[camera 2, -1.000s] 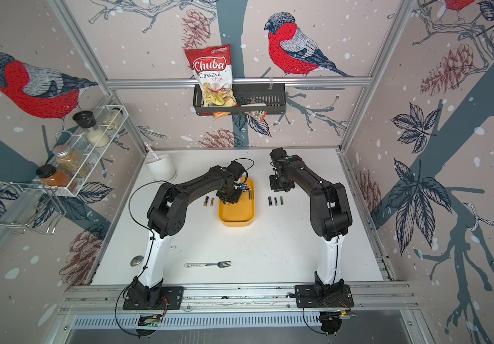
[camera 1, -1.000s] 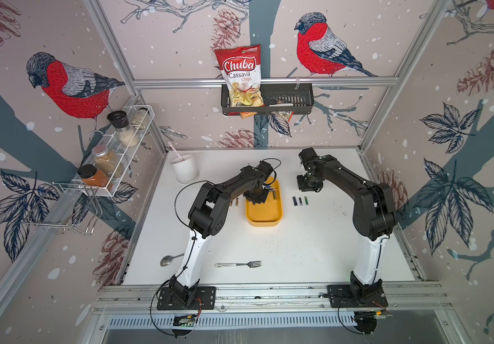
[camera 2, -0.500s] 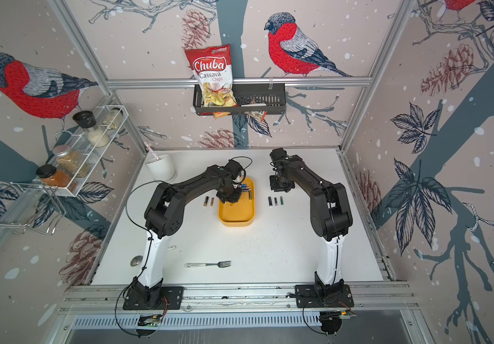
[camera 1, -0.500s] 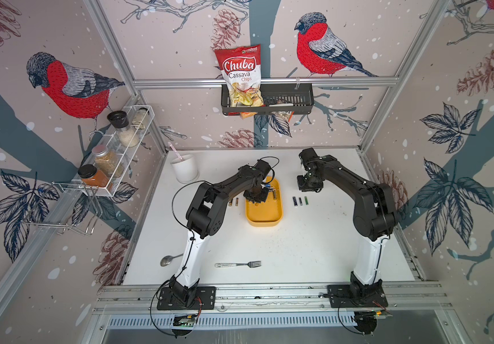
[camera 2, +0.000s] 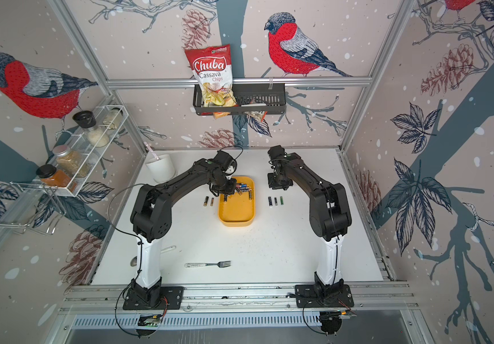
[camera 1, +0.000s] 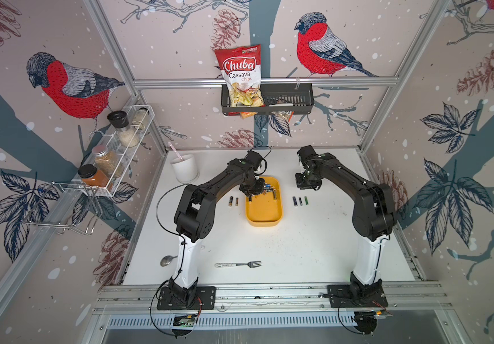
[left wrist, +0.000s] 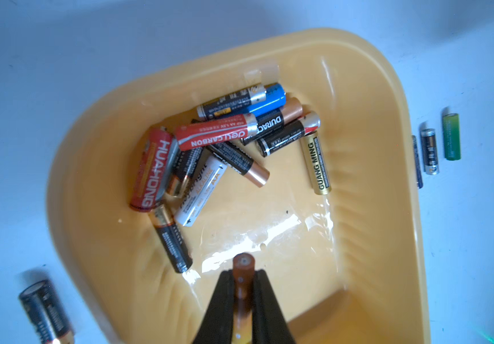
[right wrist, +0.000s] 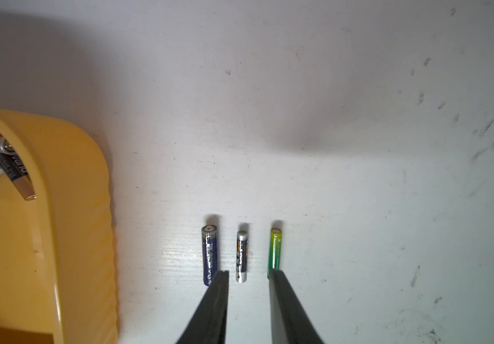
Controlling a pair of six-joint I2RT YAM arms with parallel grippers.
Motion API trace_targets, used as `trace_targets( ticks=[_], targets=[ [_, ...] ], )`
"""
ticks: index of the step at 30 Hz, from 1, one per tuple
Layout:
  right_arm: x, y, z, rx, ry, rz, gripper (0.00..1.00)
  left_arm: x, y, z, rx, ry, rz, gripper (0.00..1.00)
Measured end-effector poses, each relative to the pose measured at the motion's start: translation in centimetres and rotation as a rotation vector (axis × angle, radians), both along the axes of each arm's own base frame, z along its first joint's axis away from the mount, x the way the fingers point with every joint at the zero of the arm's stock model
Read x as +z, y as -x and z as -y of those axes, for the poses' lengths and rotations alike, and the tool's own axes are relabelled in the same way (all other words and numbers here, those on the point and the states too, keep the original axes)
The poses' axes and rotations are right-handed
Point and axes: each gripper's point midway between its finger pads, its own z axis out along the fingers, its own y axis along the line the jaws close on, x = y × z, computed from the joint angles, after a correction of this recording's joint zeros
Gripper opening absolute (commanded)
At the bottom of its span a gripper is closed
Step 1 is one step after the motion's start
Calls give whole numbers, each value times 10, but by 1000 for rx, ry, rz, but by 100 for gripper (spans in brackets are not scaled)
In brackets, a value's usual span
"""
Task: Take the batteries out of the storage box
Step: Place the battery at the center of the board.
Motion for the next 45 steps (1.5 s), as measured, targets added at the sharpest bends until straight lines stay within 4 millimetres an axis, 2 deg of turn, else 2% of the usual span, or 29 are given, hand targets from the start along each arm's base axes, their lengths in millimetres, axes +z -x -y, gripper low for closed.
trace_targets(
  ticks=[5,10,18,21,32,39,45],
  targets=[
    [5,-5,-10,16,-5,7,30,20,-6,-19,42,33,25,12],
    [13,-11,-27,43,-14,26,30,33,-8,-52,104,40,44,12],
    [20,-14,-48,79,-18,33,30,17,0,-119,201,5,9,12],
    [21,-13,-51,83,-18,30,30,4,5,-135,216,-11,-12,12],
    [19,-8,-51,83,-8,10,30,-47,11,-153,215,-47,-78,11],
    [18,-8,-50,82,-5,10,30,-58,2,-154,213,-49,-72,11],
    [18,-8,-50,82,-4,10,30,-65,5,-158,212,-72,-79,11]
  ],
)
